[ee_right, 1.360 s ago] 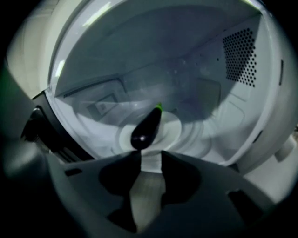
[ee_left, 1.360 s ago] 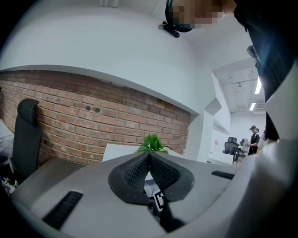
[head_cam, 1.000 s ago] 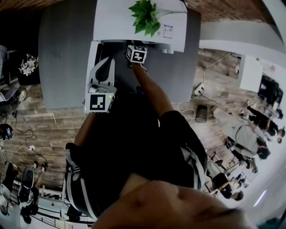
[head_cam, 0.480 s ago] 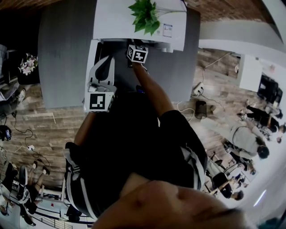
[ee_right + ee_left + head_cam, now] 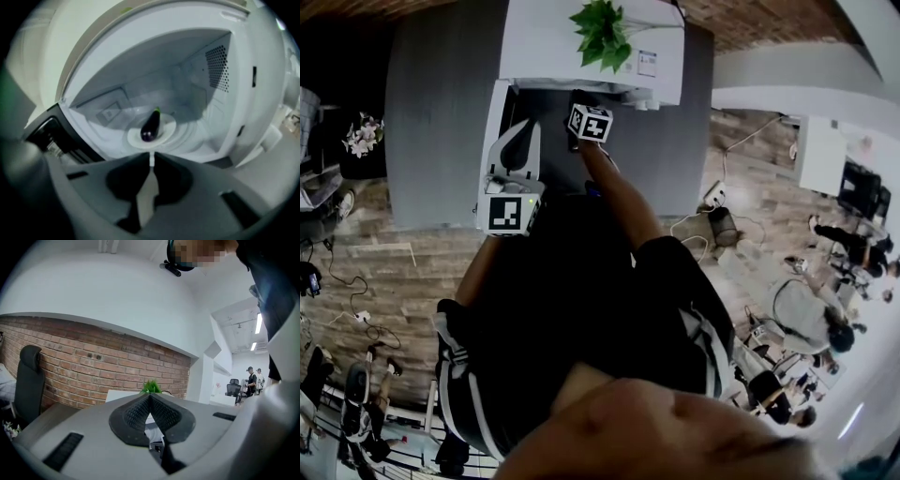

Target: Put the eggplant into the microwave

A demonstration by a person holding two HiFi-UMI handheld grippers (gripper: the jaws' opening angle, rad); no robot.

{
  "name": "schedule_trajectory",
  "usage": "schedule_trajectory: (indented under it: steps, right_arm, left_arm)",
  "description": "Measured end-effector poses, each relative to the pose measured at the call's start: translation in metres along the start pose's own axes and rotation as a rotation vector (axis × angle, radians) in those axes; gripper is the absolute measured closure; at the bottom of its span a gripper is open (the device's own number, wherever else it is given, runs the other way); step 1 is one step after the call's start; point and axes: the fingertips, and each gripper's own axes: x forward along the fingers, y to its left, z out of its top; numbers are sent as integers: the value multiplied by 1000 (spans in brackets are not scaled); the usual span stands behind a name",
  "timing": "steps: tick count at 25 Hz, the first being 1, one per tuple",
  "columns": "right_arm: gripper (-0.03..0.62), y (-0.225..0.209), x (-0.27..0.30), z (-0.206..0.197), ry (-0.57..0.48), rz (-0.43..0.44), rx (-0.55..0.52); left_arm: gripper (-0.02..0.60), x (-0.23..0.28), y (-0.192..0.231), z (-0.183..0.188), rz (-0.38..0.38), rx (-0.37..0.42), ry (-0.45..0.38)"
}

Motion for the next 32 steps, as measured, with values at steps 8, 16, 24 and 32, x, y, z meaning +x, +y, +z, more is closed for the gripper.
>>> schedule_trajectory:
  steps: [8,16,24,32]
  right_arm:
    - [551,4,-31,-19,2,7,9]
    - [554,11,-78,-28,-22,25,16]
    - [554,29,-139,-21,-95,69,-9]
    - [554,54,-200,-14,-175,137,-36]
  left_arm:
    - [546,-29,-9,4,14,19,-9]
    - [546,-54,-18,9,16,43,-44]
    - [546,-69,-27,6,0,46,-44]
    - [546,-79,-31,1,-5,56,-36]
